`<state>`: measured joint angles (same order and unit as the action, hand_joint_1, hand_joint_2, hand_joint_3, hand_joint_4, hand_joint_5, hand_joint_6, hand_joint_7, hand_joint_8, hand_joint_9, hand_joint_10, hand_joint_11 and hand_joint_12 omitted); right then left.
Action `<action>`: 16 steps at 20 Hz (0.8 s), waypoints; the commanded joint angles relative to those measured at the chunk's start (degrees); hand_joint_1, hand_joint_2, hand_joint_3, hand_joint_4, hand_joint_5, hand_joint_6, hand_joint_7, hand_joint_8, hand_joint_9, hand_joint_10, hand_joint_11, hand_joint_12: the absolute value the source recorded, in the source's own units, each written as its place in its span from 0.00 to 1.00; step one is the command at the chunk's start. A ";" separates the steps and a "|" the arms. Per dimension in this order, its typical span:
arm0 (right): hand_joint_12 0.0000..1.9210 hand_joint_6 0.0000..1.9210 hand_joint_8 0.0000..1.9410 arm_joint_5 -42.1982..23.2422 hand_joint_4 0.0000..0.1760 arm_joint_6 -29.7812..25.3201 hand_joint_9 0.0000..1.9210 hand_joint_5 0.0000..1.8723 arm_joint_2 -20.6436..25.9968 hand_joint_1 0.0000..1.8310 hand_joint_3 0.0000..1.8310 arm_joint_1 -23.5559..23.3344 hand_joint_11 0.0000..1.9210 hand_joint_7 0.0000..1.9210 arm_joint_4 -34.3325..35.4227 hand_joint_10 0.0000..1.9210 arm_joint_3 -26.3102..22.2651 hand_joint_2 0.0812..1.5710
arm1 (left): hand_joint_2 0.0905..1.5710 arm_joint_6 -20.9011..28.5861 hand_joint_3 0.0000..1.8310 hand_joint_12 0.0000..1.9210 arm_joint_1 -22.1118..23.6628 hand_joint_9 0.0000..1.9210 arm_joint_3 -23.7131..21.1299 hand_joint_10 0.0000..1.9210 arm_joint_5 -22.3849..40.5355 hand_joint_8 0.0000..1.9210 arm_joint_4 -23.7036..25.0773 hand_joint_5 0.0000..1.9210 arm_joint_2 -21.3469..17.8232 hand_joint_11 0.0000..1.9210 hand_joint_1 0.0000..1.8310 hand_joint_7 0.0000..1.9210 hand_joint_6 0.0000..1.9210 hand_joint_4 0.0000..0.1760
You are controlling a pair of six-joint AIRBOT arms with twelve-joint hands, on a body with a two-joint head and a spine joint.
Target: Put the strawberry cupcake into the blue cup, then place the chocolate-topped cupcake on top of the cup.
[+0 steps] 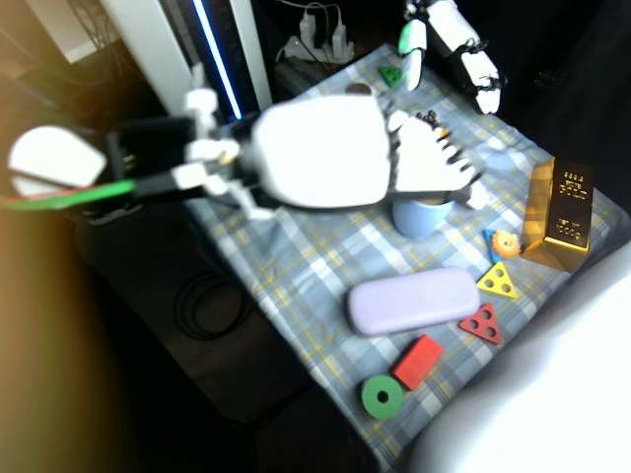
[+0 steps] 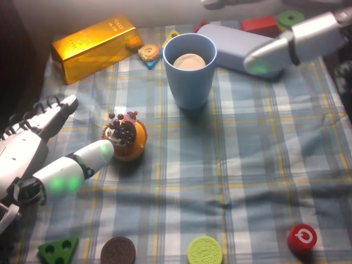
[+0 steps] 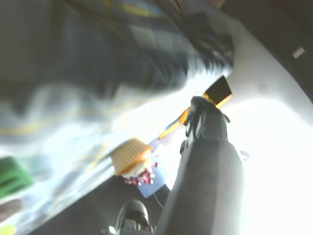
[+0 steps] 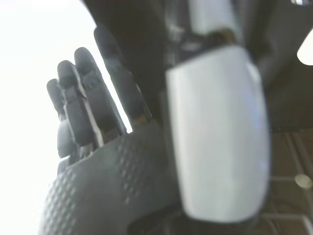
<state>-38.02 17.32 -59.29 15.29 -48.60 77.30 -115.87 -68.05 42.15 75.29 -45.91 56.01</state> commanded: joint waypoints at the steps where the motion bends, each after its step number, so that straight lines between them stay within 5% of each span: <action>1: 0.24 0.00 0.00 -4.91 0.57 0.07 0.13 0.12 1.35 0.01 0.00 -0.05 0.00 0.15 4.50 0.00 -1.34 0.60 | 0.63 0.09 0.00 0.23 0.75 0.09 0.57 0.00 5.34 0.00 2.79 0.05 -0.44 0.00 0.09 0.07 0.00 0.58; 3: 0.24 0.00 0.00 -5.80 0.28 5.18 0.13 0.10 4.28 0.00 0.00 2.40 0.00 0.15 8.80 0.00 -4.53 0.62 | 0.60 0.09 0.00 0.21 1.37 0.09 1.37 0.00 4.34 0.00 3.20 0.07 -0.43 0.00 0.11 0.08 0.00 0.58; 4: 0.08 0.00 0.00 -6.41 0.45 8.22 0.03 0.02 5.82 0.00 0.01 3.97 0.00 0.03 11.68 0.00 -6.08 0.65 | 0.58 0.09 0.00 0.21 1.71 0.09 1.83 0.00 3.55 0.00 3.33 0.07 -0.39 0.00 0.13 0.07 0.00 0.64; 5: 0.02 0.01 0.00 -7.28 0.75 11.29 0.00 0.08 7.49 0.04 0.00 5.91 0.00 0.01 14.75 0.00 -7.60 0.63 | 0.57 0.10 0.00 0.19 2.21 0.08 2.34 0.00 2.73 0.00 3.48 0.07 -0.36 0.00 0.16 0.06 0.00 0.69; 8: 0.01 0.00 0.01 -11.37 0.82 15.23 0.02 0.02 11.35 0.08 0.01 13.39 0.03 0.03 22.87 0.01 -10.30 0.67 | 0.56 0.14 0.00 0.16 4.21 0.06 4.08 0.00 -0.35 0.00 4.23 0.06 0.36 0.00 0.19 0.05 0.00 0.66; 9: 0.02 0.00 0.01 -12.72 0.69 15.33 0.03 0.02 12.20 0.06 0.01 15.95 0.04 0.04 24.76 0.01 -10.86 0.68 | 0.56 0.14 0.00 0.11 4.63 0.04 4.37 0.00 -1.04 0.00 4.66 0.05 0.47 0.00 0.22 0.03 0.00 0.83; 10: 0.02 0.00 0.01 -13.64 0.60 15.94 0.04 0.00 13.08 0.02 0.00 18.66 0.03 0.05 27.06 0.01 -11.53 0.68 | 0.55 0.14 0.00 0.11 4.99 0.05 4.59 0.00 -1.63 0.00 5.18 0.05 0.58 0.01 0.24 0.04 0.00 0.88; 12: 0.01 0.00 0.00 -15.68 0.44 18.40 0.05 0.00 15.62 0.00 0.00 24.76 0.02 0.06 32.26 0.00 -13.71 0.62 | 0.52 0.13 0.00 0.17 5.40 0.08 5.40 0.00 -2.86 0.00 5.94 0.08 1.26 0.00 0.32 0.05 0.00 0.84; 13: 0.03 0.00 0.01 -20.65 0.24 23.50 0.05 0.00 18.34 0.00 0.00 31.36 0.03 0.09 39.25 0.00 -16.90 0.57 | 0.51 0.13 0.00 0.24 6.27 0.08 6.62 0.00 -4.86 0.00 5.94 0.08 2.18 0.00 0.38 0.05 0.00 0.81; 14: 0.04 0.00 0.00 -20.94 0.26 23.83 0.05 0.00 18.45 0.00 0.00 31.71 0.03 0.10 39.60 0.00 -17.08 0.55 | 0.49 0.13 0.00 0.26 6.28 0.09 6.66 0.00 -5.02 0.00 5.94 0.10 2.21 0.00 0.39 0.06 0.01 0.76; 15: 0.03 0.00 0.00 -23.22 0.22 26.03 0.05 0.00 19.17 0.00 0.00 34.76 0.01 0.09 42.14 0.00 -18.47 0.54 | 0.48 0.14 0.00 0.28 6.44 0.10 7.43 0.00 -6.13 0.00 5.92 0.12 2.79 0.00 0.39 0.07 0.01 0.84; 16: 0.03 0.00 0.00 -25.51 0.06 27.19 0.05 0.00 19.32 0.00 0.00 37.35 0.00 0.09 44.41 0.00 -19.44 0.55 | 0.48 0.14 0.00 0.27 6.61 0.09 8.15 0.00 -7.12 0.00 5.80 0.13 3.33 0.00 0.40 0.07 0.01 0.87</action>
<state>-55.83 44.49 -40.07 53.60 -5.45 57.87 -115.85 -62.11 50.26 63.31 -42.44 59.20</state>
